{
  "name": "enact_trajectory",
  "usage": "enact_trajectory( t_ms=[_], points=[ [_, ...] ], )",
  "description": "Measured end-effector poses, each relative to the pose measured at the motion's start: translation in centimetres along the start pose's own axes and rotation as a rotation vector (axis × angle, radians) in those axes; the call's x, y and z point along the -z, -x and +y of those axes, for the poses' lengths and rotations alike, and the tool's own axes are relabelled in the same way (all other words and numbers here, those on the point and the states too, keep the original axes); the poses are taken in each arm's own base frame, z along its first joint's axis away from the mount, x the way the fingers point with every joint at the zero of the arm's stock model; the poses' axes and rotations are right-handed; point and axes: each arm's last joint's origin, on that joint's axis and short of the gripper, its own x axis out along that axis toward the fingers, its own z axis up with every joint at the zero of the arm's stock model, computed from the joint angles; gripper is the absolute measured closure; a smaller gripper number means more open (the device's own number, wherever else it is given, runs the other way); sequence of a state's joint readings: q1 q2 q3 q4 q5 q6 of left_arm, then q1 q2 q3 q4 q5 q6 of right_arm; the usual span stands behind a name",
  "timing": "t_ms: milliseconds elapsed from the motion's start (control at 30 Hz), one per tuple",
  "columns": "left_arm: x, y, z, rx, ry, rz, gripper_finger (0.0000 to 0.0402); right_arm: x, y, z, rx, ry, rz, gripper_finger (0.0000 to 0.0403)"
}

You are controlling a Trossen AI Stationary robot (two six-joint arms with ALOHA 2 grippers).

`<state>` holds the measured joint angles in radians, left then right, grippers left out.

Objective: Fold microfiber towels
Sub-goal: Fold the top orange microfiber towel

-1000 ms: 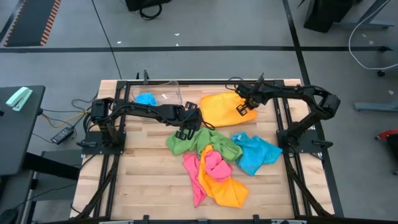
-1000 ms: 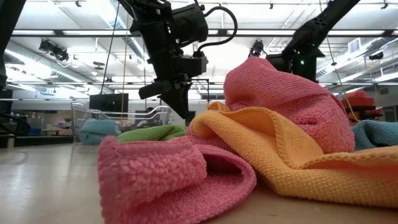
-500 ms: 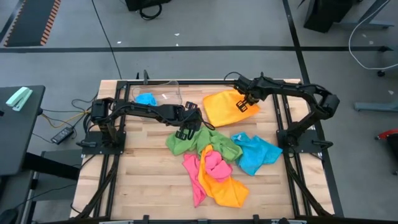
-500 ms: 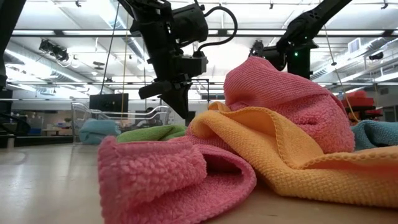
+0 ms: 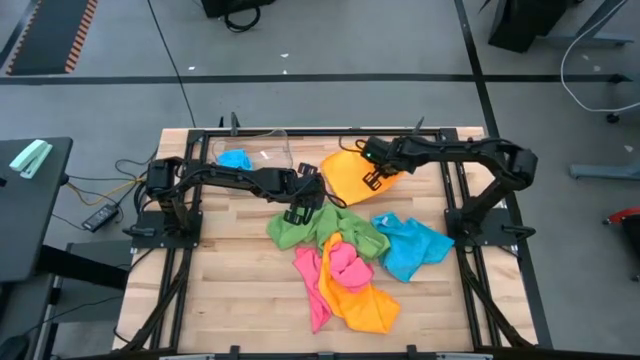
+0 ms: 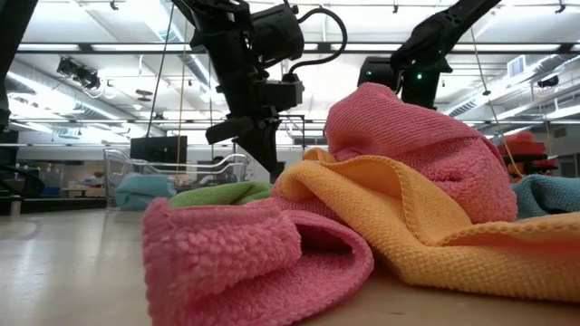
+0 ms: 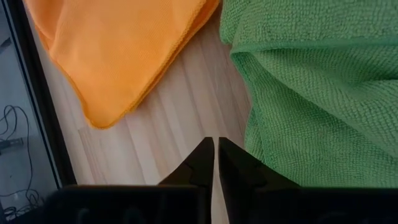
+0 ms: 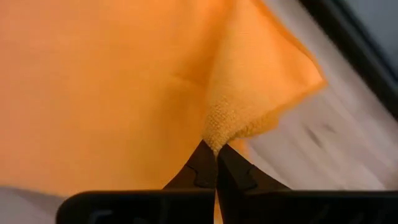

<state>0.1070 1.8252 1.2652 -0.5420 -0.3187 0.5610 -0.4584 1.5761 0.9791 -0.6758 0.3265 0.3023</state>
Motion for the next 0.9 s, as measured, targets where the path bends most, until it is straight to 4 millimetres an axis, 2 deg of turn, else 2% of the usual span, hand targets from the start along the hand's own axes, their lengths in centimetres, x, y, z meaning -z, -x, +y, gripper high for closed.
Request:
enact_trajectory(
  t_ms=[200, 400, 633, 900],
  points=[
    [-0.2, 0.1, -0.1, -0.002, -0.001, -0.008, 0.0382, -0.3, -2.2, 2.2, -0.049, 0.039, -0.012, 0.04],
    [-0.4, 0.2, -0.4, 0.0, -0.011, -0.013, 0.038, -0.6, -3.4, 3.4, -0.092, 0.049, -0.031, 0.04],
    [-0.3, 0.2, -0.4, 0.001, -0.012, -0.013, 0.0373, -0.9, -3.1, 3.8, -0.12, 0.024, -0.066, 0.0389],
    [-0.4, 0.2, -0.4, 0.001, -0.017, -0.013, 0.0384, -1.4, -2.2, 4.8, -0.147, 0.039, -0.109, 0.0388]
  ],
)
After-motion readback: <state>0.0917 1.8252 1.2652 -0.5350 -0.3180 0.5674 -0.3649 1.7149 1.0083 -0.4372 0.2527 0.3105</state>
